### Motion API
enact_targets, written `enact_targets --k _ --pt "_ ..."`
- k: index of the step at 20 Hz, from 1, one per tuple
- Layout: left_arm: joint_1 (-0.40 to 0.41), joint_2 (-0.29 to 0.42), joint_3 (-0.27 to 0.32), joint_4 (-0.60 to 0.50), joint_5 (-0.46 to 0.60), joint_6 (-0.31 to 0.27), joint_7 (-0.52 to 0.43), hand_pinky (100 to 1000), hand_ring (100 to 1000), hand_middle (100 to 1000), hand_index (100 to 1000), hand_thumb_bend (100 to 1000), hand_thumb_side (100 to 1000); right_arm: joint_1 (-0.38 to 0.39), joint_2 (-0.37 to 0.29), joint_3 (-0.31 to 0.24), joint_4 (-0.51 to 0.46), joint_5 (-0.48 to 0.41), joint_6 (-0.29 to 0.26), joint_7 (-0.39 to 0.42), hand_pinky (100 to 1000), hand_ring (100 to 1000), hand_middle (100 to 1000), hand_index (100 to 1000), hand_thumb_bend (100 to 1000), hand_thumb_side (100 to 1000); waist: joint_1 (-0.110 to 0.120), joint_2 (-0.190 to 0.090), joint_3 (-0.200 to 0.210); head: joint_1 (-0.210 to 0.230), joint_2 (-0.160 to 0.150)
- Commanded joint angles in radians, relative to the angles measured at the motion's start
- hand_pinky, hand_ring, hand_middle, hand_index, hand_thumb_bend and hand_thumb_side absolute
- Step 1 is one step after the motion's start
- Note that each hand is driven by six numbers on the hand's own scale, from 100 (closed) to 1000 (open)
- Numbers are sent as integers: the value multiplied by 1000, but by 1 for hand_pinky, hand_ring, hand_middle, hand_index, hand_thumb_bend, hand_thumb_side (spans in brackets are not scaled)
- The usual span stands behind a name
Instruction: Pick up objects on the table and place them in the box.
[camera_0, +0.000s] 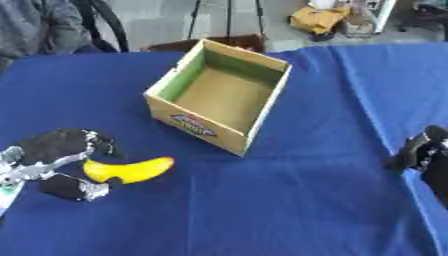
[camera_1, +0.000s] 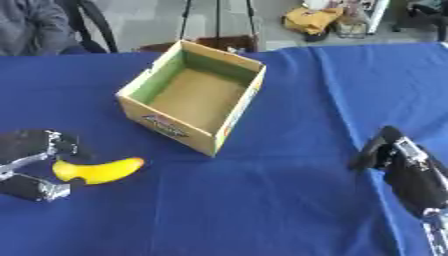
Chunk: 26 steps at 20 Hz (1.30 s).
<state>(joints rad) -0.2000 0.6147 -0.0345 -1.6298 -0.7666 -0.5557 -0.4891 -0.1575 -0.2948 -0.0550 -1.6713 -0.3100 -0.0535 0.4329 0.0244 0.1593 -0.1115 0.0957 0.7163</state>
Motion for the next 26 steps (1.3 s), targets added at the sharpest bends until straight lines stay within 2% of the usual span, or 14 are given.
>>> enact_targets --k 1,26 --pt "-13 13 0 0 -10 -6 3 617 617 605 787 248 846 -9 -20 -3 -15 -1 -1 3 515 374 313 499 100 794 -1 -12 -1 3 3" --pt "-20 -3 -19 60 -72 -7 34 613 612 597 788 258 869 -12 -17 -3 -15 -2 -1 4 515 373 312 499 100 793 -4 -8 -5 3 -4"
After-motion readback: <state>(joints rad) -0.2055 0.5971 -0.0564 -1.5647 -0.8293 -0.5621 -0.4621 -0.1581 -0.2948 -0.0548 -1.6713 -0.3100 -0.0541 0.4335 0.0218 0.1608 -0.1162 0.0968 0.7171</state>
